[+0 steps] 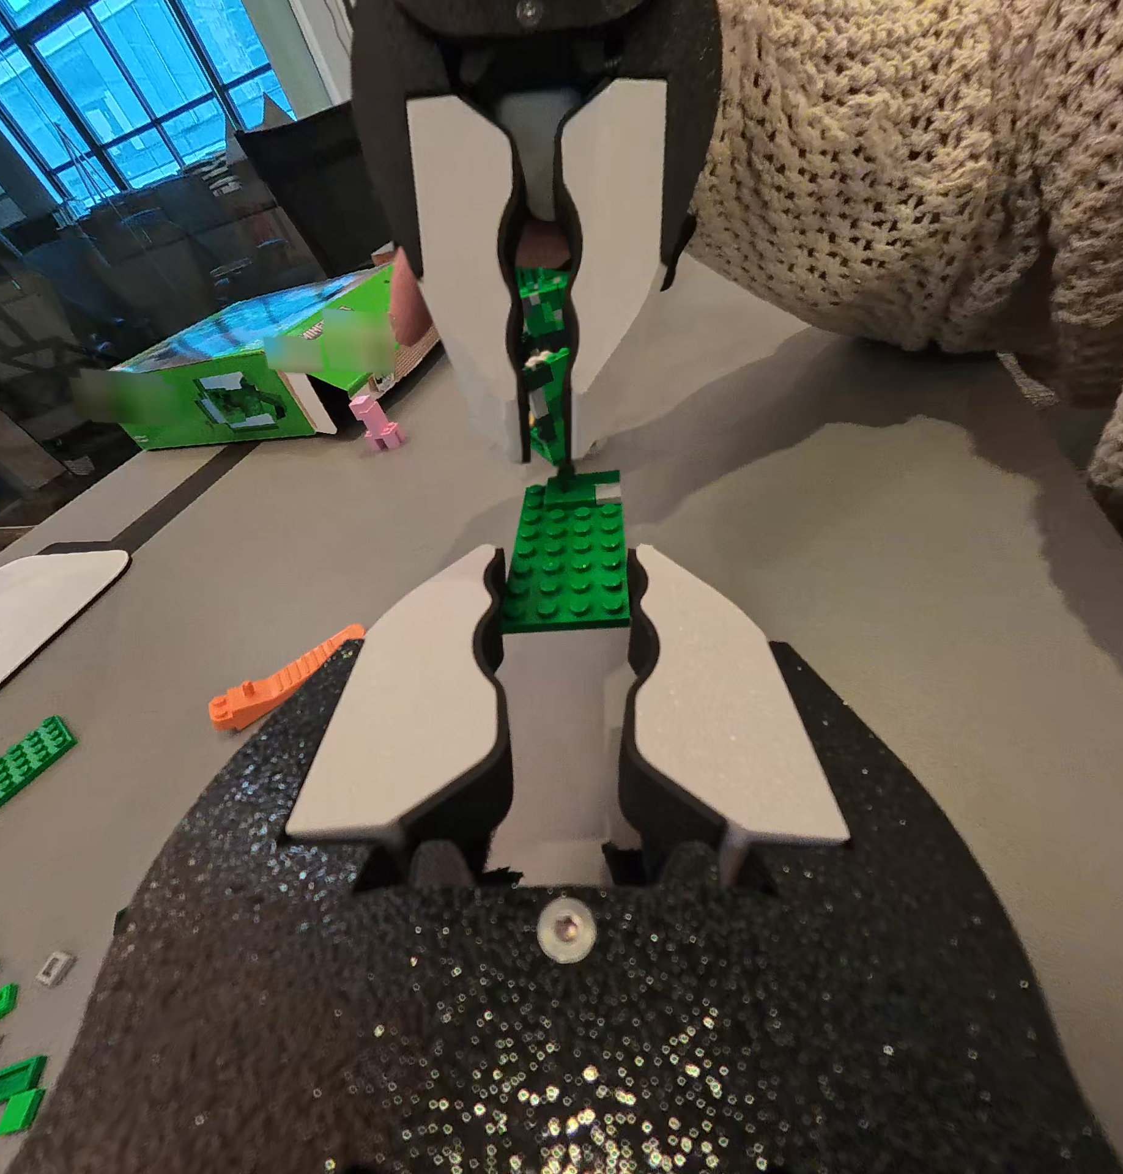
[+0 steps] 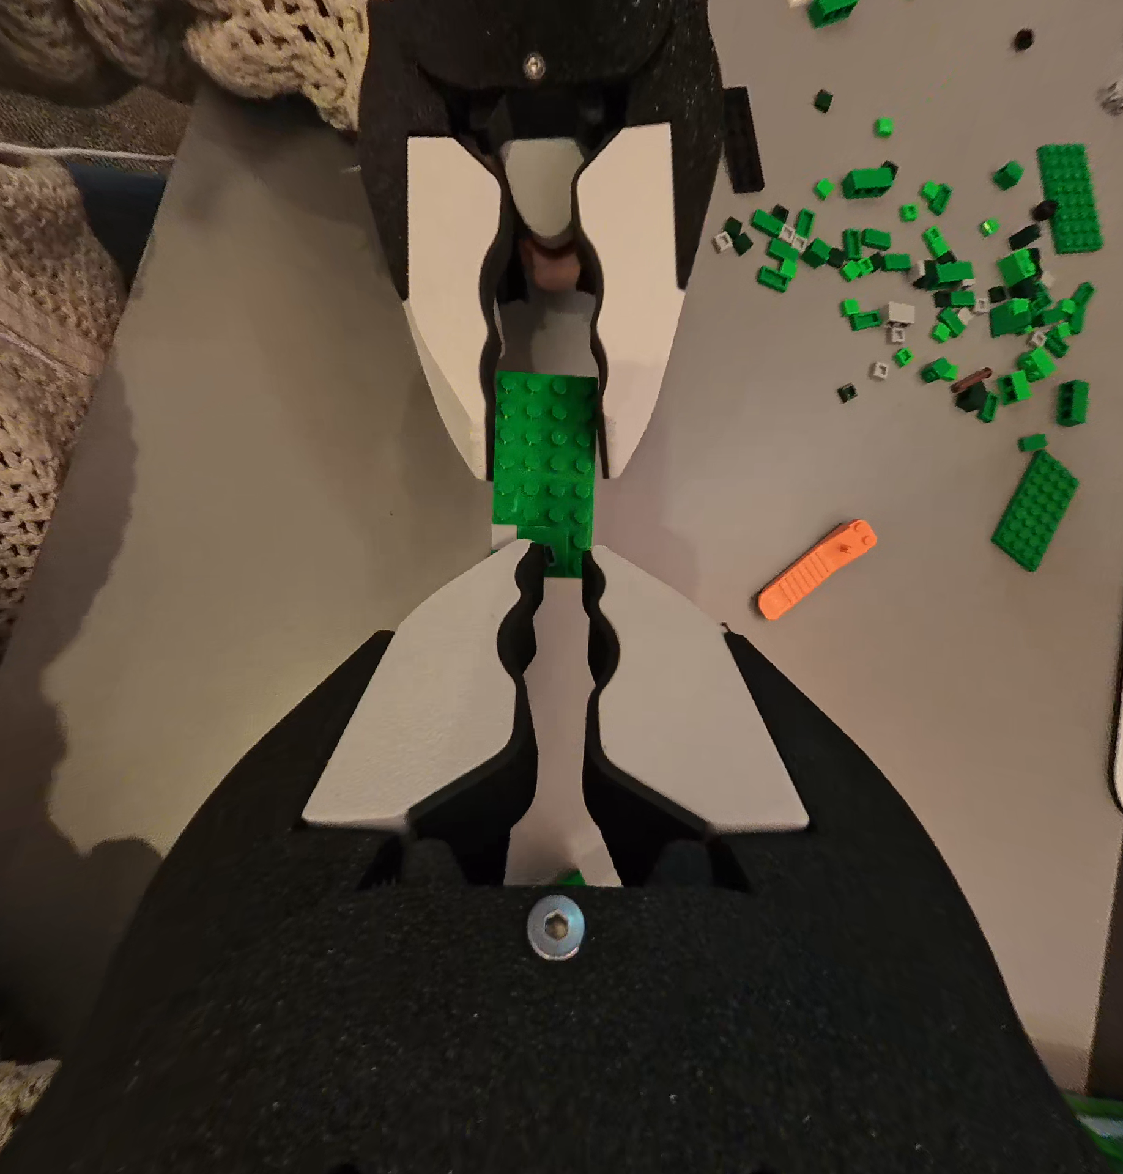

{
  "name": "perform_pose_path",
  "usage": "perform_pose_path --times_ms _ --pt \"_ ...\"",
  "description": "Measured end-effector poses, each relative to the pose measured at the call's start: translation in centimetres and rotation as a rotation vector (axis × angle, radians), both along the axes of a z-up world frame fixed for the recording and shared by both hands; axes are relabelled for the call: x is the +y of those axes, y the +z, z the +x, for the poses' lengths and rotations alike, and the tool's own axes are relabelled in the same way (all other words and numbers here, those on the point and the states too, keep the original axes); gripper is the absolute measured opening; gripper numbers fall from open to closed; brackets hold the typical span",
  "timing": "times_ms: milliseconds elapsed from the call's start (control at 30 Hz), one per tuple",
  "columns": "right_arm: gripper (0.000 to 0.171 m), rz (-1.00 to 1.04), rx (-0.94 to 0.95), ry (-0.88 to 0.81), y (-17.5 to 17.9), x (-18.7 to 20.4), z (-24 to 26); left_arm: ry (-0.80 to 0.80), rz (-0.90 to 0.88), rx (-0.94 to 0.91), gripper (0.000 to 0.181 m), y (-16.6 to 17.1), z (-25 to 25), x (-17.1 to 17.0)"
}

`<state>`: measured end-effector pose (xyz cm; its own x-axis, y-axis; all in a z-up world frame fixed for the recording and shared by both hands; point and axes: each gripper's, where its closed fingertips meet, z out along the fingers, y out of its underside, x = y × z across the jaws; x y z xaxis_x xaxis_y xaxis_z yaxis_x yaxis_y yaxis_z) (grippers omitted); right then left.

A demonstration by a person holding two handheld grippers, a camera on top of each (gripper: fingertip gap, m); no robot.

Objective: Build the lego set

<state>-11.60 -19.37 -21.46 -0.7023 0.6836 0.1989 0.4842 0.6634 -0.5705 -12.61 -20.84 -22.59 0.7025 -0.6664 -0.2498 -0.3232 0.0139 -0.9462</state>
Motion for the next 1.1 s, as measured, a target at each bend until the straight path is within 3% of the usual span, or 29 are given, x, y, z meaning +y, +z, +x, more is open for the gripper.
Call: perform_pose_path --times_ms 433,700,1100 --pt "0.01 -0.038 0.053 0.042 -0.1 -0.6 1.2 -0.021 -0.001 -0.002 0.035 0.1 0.2 -0.3" --pt "0.004 0.072 0.101 0.128 -0.6 -0.8 1.3 -0.032 0.0 -0.008 0.036 0.2 0.3 -0.5" --pt "0.0 -0.063 0.063 0.025 -0.7 -0.9 0.7 -0.032 0.004 0.004 0.036 0.1 0.4 -0.6"
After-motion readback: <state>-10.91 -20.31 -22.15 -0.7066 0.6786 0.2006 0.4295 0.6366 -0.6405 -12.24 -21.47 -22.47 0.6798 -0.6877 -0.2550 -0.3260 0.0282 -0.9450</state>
